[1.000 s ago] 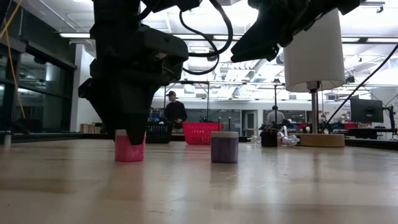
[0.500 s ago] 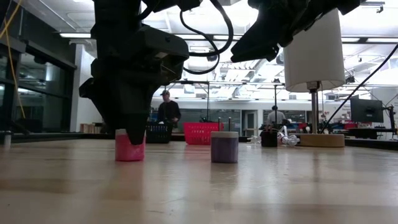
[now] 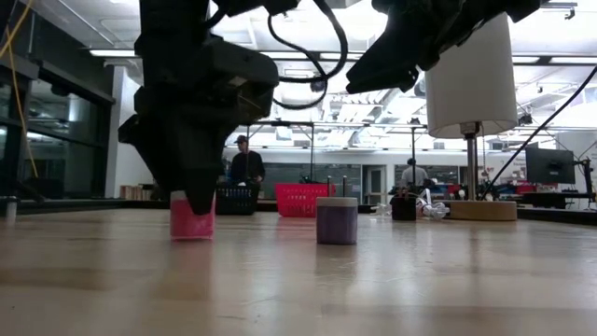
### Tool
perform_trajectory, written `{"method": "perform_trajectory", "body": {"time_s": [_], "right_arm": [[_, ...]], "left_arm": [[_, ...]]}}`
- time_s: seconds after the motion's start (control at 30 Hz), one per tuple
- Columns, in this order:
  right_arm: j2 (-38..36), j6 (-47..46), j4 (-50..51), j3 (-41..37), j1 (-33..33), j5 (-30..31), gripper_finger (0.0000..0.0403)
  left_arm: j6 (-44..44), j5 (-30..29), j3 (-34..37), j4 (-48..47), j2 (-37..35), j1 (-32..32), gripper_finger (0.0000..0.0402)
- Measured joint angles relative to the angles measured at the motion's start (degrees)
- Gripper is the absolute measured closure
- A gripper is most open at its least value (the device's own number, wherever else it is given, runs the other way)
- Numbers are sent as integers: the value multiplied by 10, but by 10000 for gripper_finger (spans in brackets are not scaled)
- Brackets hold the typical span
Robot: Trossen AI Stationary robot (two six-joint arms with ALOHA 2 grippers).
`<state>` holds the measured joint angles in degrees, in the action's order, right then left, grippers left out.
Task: Pick & Place Office items
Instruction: Put the pink charger adapter into the red basket
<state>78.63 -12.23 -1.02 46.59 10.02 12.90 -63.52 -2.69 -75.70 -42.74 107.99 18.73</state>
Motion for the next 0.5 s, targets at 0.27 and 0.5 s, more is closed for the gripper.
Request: {"method": "perform_trajectory", "body": {"time_s": [0.27, 0.5], "right_arm": [[0, 0, -1, 0, 0, 0, 243], [0, 0, -1, 0, 0, 0, 243]], "left_arm": [[64, -6, 0, -43, -51, -36, 263], [146, -5, 0, -72, -101, -97, 263]]}}
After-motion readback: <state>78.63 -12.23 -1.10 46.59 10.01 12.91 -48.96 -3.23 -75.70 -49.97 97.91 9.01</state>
